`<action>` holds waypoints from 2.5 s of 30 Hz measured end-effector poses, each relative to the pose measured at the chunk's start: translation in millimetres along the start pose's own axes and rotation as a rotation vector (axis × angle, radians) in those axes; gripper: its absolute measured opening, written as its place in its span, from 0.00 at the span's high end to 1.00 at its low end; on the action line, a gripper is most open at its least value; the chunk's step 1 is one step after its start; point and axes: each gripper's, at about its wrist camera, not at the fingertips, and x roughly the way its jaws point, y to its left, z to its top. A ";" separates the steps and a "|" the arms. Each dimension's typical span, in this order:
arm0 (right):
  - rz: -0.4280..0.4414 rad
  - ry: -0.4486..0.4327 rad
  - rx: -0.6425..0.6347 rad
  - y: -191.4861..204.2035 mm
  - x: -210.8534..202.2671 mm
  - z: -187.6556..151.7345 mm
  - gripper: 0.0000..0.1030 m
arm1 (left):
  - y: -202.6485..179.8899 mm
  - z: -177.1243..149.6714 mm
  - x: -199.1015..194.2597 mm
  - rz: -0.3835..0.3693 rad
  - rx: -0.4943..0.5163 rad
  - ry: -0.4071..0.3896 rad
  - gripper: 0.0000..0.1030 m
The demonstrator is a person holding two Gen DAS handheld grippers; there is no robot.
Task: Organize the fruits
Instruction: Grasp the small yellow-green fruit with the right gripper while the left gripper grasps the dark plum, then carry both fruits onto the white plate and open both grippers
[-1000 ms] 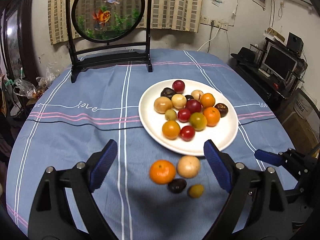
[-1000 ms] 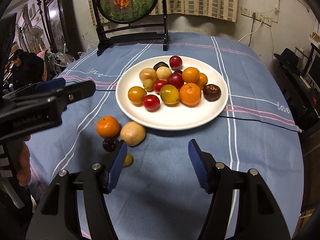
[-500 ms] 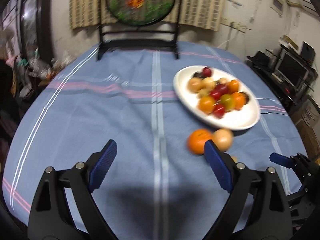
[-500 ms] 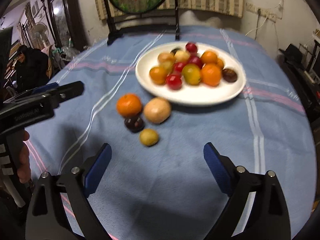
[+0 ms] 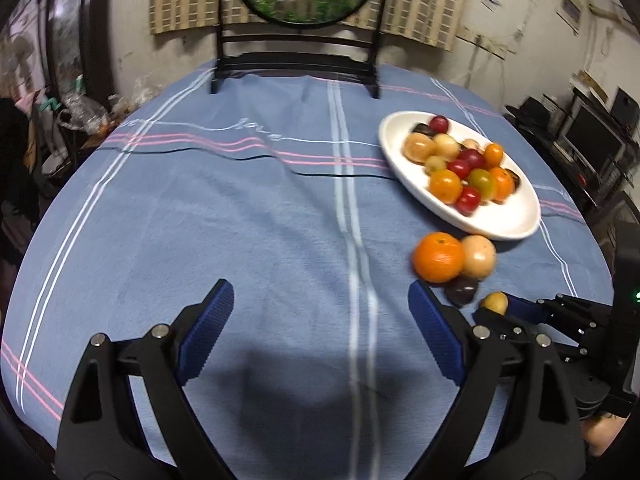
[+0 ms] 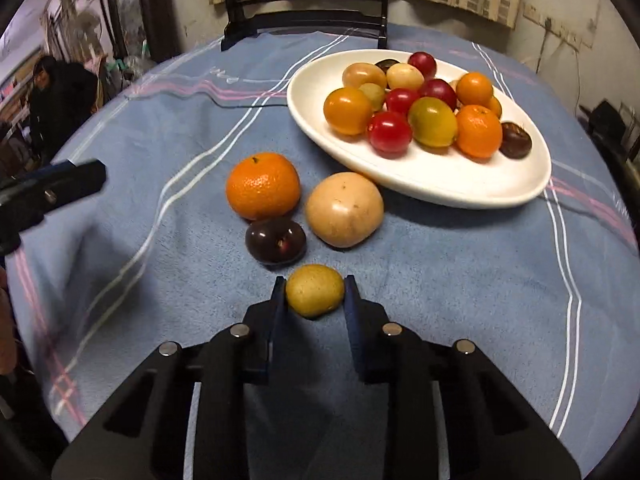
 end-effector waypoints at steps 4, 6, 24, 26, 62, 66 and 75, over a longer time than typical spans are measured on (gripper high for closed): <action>0.011 -0.037 0.042 -14.6 -25.1 -14.5 0.72 | -31.1 -3.2 7.3 -0.055 0.075 0.036 0.12; 0.001 -0.047 0.061 -24.7 -36.1 -26.1 0.72 | -48.1 -7.2 13.9 -0.088 0.103 0.067 0.12; 0.066 -0.062 0.138 -76.1 -49.7 -58.4 0.72 | -114.9 -8.7 75.3 -0.024 0.155 0.147 0.58; 0.074 -0.056 0.137 -75.8 -47.7 -58.8 0.72 | -115.1 -9.2 73.6 -0.034 0.157 0.139 0.69; 0.005 -0.106 0.011 -67.5 -56.3 46.2 0.72 | -85.3 68.3 34.6 -0.155 0.130 0.054 0.69; -0.012 -0.070 0.020 -88.4 -26.7 84.5 0.72 | -89.1 114.4 74.2 -0.123 0.125 0.069 0.69; -0.040 -0.045 0.078 -119.2 15.1 121.0 0.72 | -102.8 144.9 131.9 -0.101 0.136 0.119 0.69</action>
